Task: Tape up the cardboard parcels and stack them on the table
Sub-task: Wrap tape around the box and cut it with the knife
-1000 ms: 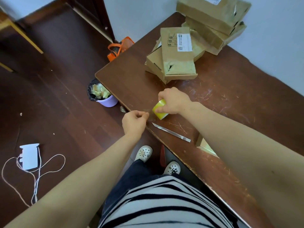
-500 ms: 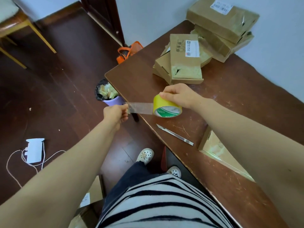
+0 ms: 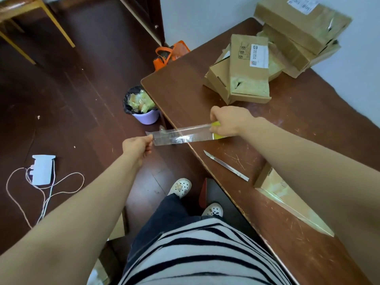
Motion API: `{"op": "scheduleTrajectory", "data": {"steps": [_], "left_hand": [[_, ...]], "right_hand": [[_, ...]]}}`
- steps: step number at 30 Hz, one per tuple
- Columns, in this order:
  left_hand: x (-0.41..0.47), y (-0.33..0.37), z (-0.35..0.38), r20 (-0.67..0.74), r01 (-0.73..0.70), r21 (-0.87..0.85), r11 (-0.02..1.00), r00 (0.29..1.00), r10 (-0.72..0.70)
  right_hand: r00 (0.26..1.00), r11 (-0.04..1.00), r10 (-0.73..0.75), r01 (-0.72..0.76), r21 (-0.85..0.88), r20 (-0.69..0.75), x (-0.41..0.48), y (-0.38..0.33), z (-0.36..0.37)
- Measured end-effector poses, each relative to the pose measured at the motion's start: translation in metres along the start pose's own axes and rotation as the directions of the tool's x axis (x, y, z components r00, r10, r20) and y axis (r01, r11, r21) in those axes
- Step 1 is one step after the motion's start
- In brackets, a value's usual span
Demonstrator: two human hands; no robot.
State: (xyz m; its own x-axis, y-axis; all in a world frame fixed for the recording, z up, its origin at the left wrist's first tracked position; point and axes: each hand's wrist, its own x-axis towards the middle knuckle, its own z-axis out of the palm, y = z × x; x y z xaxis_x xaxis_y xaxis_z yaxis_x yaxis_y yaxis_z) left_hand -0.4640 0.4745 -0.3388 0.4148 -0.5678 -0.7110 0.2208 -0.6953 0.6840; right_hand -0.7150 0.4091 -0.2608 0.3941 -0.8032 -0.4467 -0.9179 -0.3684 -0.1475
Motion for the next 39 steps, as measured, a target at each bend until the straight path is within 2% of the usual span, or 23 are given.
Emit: {"op": "scheduleTrajectory", "data": {"steps": [5, 14, 18, 20, 21, 23, 25, 26, 27, 29, 33, 35, 37, 39], "left_hand": [[0.008, -0.029, -0.007, -0.048, 0.055, -0.059, 0.997, 0.997, -0.058], [0.011, -0.052, -0.007, -0.046, 0.079, -0.132, 0.988, 0.995, -0.086], [0.01, -0.059, -0.006, -0.044, 0.089, -0.127, 0.988, 0.994, -0.095], [0.009, -0.061, -0.005, -0.042, 0.093, -0.126, 0.988, 0.994, -0.099], [0.008, -0.062, -0.004, -0.04, 0.096, -0.132, 0.987, 0.994, -0.102], [0.008, -0.063, -0.002, -0.044, 0.104, -0.144, 0.984, 0.993, -0.112], [0.008, -0.064, -0.001, -0.051, 0.113, -0.149, 0.982, 0.991, -0.122], [0.008, -0.064, 0.0, -0.055, 0.117, -0.147, 0.982, 0.99, -0.126], [0.008, -0.064, 0.0, -0.062, 0.12, -0.143, 0.982, 0.99, -0.13], [0.008, -0.065, 0.0, -0.082, 0.122, -0.13, 0.984, 0.988, -0.133], [0.006, -0.065, -0.002, -0.104, 0.108, -0.119, 0.987, 0.987, -0.121], [0.003, -0.063, -0.003, -0.104, 0.091, -0.122, 0.988, 0.989, -0.104], [-0.001, -0.061, -0.003, -0.102, 0.075, -0.129, 0.989, 0.991, -0.088], [-0.006, -0.06, -0.002, -0.111, 0.062, -0.136, 0.989, 0.991, -0.077]], "right_hand": [[0.999, 0.986, -0.034, 0.034, -0.164, 0.003, 0.016, -0.031, 0.011], [0.995, 0.876, -0.089, 0.098, -0.472, 0.042, 0.03, -0.05, 0.023], [0.959, 0.779, -0.273, 0.176, -0.602, -0.073, 0.022, -0.046, 0.031], [0.891, 0.719, -0.43, 0.242, -0.651, -0.145, 0.012, -0.05, 0.036], [0.838, 0.705, -0.515, 0.295, -0.645, -0.18, 0.004, -0.055, 0.041], [0.812, 0.718, -0.563, 0.391, -0.576, -0.151, -0.015, -0.066, 0.058], [0.904, 0.824, -0.426, 0.373, -0.428, -0.033, -0.024, -0.072, 0.082], [0.959, 0.888, -0.278, 0.278, -0.365, 0.055, -0.027, -0.074, 0.092], [0.985, 0.931, -0.145, 0.168, -0.323, 0.094, -0.027, -0.075, 0.096], [0.993, 0.982, 0.017, 0.005, -0.191, 0.115, -0.022, -0.077, 0.098], [0.993, 0.998, 0.023, -0.031, 0.063, 0.118, -0.016, -0.075, 0.095], [1.0, 0.98, 0.019, -0.02, 0.196, 0.01, -0.027, -0.063, 0.094], [0.99, 0.975, 0.061, -0.031, 0.22, -0.131, -0.042, -0.047, 0.099], [0.968, 0.965, 0.17, -0.126, 0.228, -0.187, -0.061, -0.03, 0.108]]}}
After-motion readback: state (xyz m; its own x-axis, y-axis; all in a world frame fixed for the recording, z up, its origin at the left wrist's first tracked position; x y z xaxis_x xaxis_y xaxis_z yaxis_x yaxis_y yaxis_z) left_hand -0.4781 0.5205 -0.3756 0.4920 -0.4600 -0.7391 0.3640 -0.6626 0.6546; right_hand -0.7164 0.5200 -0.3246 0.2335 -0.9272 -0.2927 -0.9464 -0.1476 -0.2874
